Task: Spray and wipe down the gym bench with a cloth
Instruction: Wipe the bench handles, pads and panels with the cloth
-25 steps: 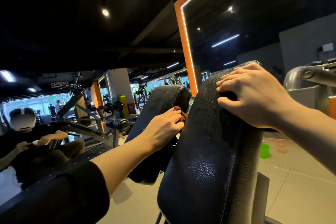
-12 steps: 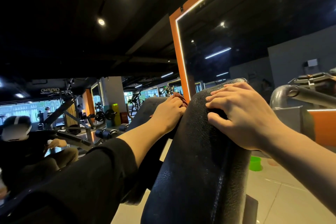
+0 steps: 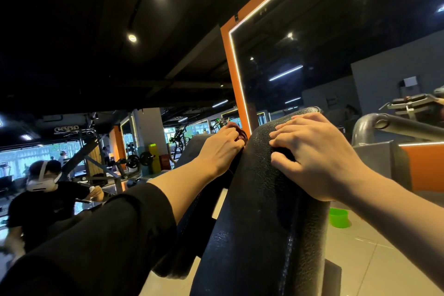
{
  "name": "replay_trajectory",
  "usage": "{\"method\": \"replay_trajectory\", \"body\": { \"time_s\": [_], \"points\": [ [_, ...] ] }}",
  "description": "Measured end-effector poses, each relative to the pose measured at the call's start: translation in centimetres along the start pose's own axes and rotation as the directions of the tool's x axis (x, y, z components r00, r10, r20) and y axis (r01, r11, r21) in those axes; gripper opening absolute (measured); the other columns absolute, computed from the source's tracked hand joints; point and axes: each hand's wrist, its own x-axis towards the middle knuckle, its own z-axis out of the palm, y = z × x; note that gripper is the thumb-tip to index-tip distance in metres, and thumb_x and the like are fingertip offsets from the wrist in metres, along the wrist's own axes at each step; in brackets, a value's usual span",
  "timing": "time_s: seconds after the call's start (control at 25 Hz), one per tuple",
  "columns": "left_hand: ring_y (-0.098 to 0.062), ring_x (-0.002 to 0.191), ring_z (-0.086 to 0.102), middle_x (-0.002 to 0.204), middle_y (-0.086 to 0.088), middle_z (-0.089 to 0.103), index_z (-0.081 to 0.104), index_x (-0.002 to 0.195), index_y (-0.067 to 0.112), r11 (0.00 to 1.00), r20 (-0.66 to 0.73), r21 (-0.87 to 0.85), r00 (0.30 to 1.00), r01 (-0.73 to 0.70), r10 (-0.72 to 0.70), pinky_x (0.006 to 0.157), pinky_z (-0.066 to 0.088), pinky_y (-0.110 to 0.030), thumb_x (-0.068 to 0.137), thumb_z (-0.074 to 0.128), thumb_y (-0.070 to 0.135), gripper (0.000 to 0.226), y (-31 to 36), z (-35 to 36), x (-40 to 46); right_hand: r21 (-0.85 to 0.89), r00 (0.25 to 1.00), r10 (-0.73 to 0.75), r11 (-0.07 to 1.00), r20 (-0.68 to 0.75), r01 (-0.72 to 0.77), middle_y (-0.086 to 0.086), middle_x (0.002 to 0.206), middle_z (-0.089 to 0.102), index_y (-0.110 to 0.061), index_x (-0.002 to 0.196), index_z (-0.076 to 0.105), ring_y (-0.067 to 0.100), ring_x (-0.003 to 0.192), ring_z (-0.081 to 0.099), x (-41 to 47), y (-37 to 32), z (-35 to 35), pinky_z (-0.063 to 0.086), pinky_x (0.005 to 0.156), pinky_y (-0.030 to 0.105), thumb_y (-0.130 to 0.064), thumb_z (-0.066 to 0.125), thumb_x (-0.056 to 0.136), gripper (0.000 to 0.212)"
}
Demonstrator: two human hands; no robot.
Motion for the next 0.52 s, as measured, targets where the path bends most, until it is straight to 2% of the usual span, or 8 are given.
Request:
{"method": "replay_trajectory", "body": {
  "time_s": [0.08,0.2,0.4,0.52],
  "points": [
    [-0.019,0.121,0.044,0.127,-0.004,0.053,0.059,0.124,0.015,0.998,0.043,-0.045,0.998,0.036,-0.034,0.095,0.038,-0.026,0.101,0.043,0.019,0.029,0.0,1.2,0.6,0.006,1.0,0.0,1.0,0.005,0.0,-0.006,0.099,0.073,-0.021,0.088,0.076,0.012,0.103,0.061,0.0,0.1,0.0,0.027,0.1,0.03,-0.052,0.019,0.079,0.065],
    [-0.017,0.117,0.045,0.122,0.0,0.054,0.063,0.12,0.02,0.993,0.062,-0.104,0.997,0.051,-0.045,0.081,0.044,-0.025,0.099,0.047,0.023,0.026,0.1,1.8,-0.9,0.022,1.0,0.005,1.0,0.019,-0.006,-0.007,0.102,0.072,-0.021,0.091,0.076,0.012,0.105,0.06,0.0,0.1,-0.4,0.024,0.101,0.028,-0.052,0.018,0.078,0.066],
    [-0.023,0.089,0.054,0.096,-0.007,0.06,0.067,0.096,0.011,0.994,-0.019,-0.094,0.998,-0.055,0.054,0.06,0.051,-0.03,0.09,0.058,0.011,0.01,0.3,1.6,-4.0,-0.004,1.0,0.013,1.0,0.028,-0.013,-0.006,0.104,0.072,-0.02,0.091,0.076,0.013,0.108,0.059,0.0,-0.4,-0.5,0.027,0.103,0.031,-0.051,0.014,0.076,0.071],
    [-0.026,0.089,0.057,0.096,-0.01,0.061,0.067,0.094,0.007,0.996,-0.09,-0.049,0.994,-0.069,0.065,0.061,0.055,-0.037,0.083,0.064,0.003,0.012,0.1,1.4,-2.7,-0.025,1.0,0.016,1.0,0.025,-0.016,-0.005,0.103,0.072,-0.02,0.091,0.076,0.013,0.107,0.059,0.0,-0.5,-0.3,0.027,0.102,0.032,-0.05,0.013,0.075,0.072]
  ]
}}
